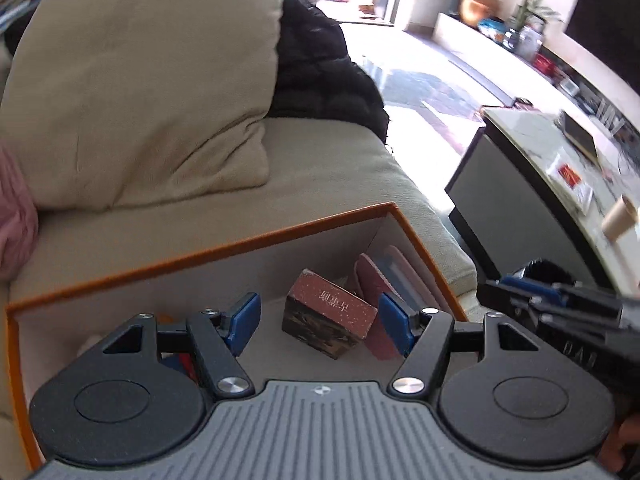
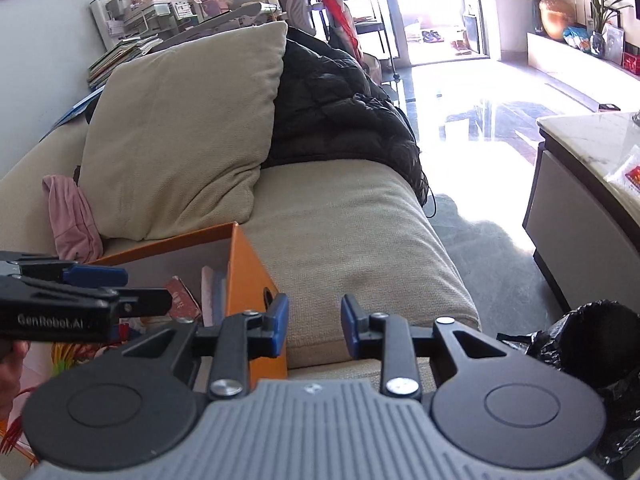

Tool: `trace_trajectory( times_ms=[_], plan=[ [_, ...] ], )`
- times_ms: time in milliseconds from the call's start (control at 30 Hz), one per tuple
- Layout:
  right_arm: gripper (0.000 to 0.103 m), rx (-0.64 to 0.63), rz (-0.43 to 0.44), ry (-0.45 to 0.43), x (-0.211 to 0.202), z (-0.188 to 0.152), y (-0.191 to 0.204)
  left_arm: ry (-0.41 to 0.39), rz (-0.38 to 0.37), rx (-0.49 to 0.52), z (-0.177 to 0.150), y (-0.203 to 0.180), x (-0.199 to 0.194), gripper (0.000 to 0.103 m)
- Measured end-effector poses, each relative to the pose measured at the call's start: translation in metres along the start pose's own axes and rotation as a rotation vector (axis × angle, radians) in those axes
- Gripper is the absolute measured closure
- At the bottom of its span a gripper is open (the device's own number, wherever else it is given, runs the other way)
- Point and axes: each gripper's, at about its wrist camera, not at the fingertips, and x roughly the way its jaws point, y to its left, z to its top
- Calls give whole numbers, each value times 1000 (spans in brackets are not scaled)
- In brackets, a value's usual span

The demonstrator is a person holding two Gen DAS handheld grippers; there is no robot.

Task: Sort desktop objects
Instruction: 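Lower the card box and pad into the shoebox beside the plushes, then open both grippers and withdraw them from the shoebox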

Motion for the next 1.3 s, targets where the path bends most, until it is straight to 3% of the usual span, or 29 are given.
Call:
trace_trajectory(
  times_ms=[133,300,367,500,733,833,1167,1233,1300],
  plan=[
    [71,-9,18,14,7,-8,2,50,-24,-232,8,17,18,26],
    [71,-13,60,38,11,-13,4,106,0,-366,10,29,38,26],
    [71,-16,60,35,12,-14,3,121,-6,-387,9,30,45,33],
    [71,-7,57,39,13,-17,0,139,-30,-438,7,33,54,56],
    [71,-6,62,48,16,-18,1,166,-68,-411,9,29,53,71],
    [71,-12,56,43,16,-19,2,155,-110,-421,8,26,55,72],
    [71,-77,70,30,6,-14,6,135,-144,-340,8,21,50,70],
    [74,-110,75,20,-1,-11,10,110,-162,-335,7,22,44,70],
    [83,-146,86,21,-10,-9,15,85,-187,-331,7,23,37,70]
  ],
)
